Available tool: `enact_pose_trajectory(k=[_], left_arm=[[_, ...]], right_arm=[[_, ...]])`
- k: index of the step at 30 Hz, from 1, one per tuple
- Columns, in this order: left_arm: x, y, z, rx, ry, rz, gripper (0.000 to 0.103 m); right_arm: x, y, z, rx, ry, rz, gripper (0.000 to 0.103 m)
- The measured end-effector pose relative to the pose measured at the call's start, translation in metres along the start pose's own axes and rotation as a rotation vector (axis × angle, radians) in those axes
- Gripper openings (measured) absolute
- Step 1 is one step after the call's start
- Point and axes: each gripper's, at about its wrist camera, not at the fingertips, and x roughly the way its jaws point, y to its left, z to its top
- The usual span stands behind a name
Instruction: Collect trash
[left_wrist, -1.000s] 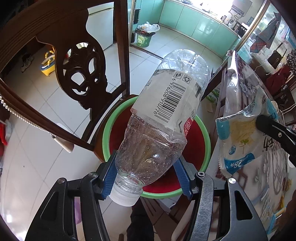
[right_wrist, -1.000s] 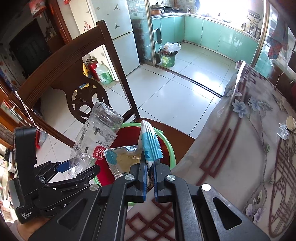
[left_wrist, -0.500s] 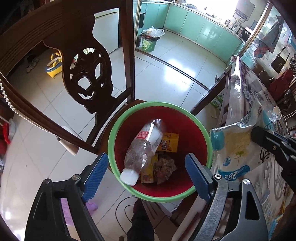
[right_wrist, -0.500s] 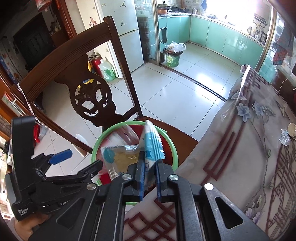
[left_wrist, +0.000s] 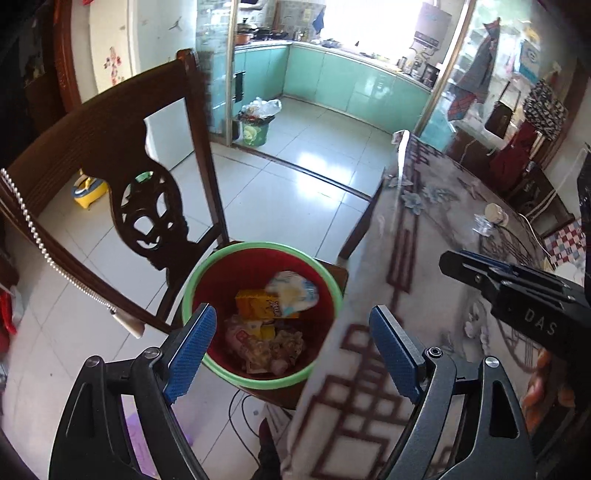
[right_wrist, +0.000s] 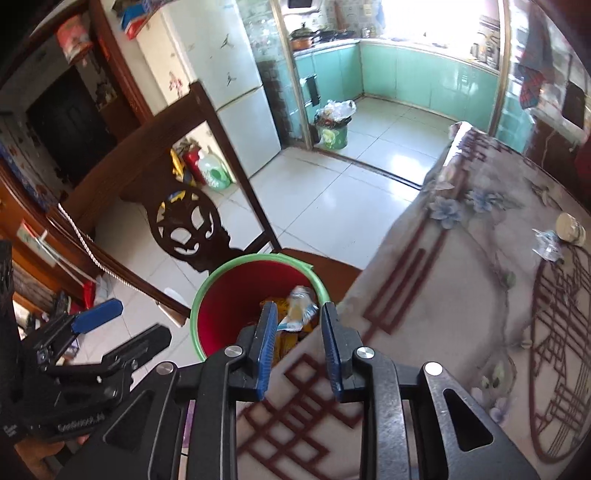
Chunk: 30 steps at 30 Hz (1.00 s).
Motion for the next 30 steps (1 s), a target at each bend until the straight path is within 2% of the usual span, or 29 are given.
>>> enact_pose_trajectory(k=[5,11,17,20,23,25,28,30], left_arm=[[-0.024,-0.069,0.0,0.09,-0.044,-0.049,0.085],[-0.038,-0.159,0.004,0.154,-0.089,-0.152,0.085],[-0.031,-0.246,0.01,0.241,-0.1,-0.25,0.086],[-0.023,-0.278,0.014,0.275,-0.093,-0.267,0.089],[-0.012,-0.303,0.018,0.297,-0.081,-0.267,0.09],[-0.003,-0.319,0.023,0.312,-0.072,-0.256,0.09],[0.013,-0.339,0.032,0.337,-0.056,-0.237,0.09],[0.027,-0.349,0.039,0.349,-0.043,-0.218,0.09]], right_arm=[[-0.057,-0.065,-0.005,0.036,-0.088,-0.068,0.043],[-0.118,-0.159,-0.009,0.049,-0.168,-0.204,0.049],[-0.149,-0.293,0.0,0.117,-0.203,-0.346,0.052],[-0.143,-0.37,0.016,0.19,-0.176,-0.367,0.052],[-0.121,-0.447,0.04,0.311,-0.149,-0.31,0.053],[-0.091,-0.489,0.063,0.329,-0.081,-0.276,0.053],[-0.046,-0.517,0.092,0.223,0.015,-0.279,0.053],[-0.023,-0.53,0.11,0.1,0.06,-0.235,0.053]])
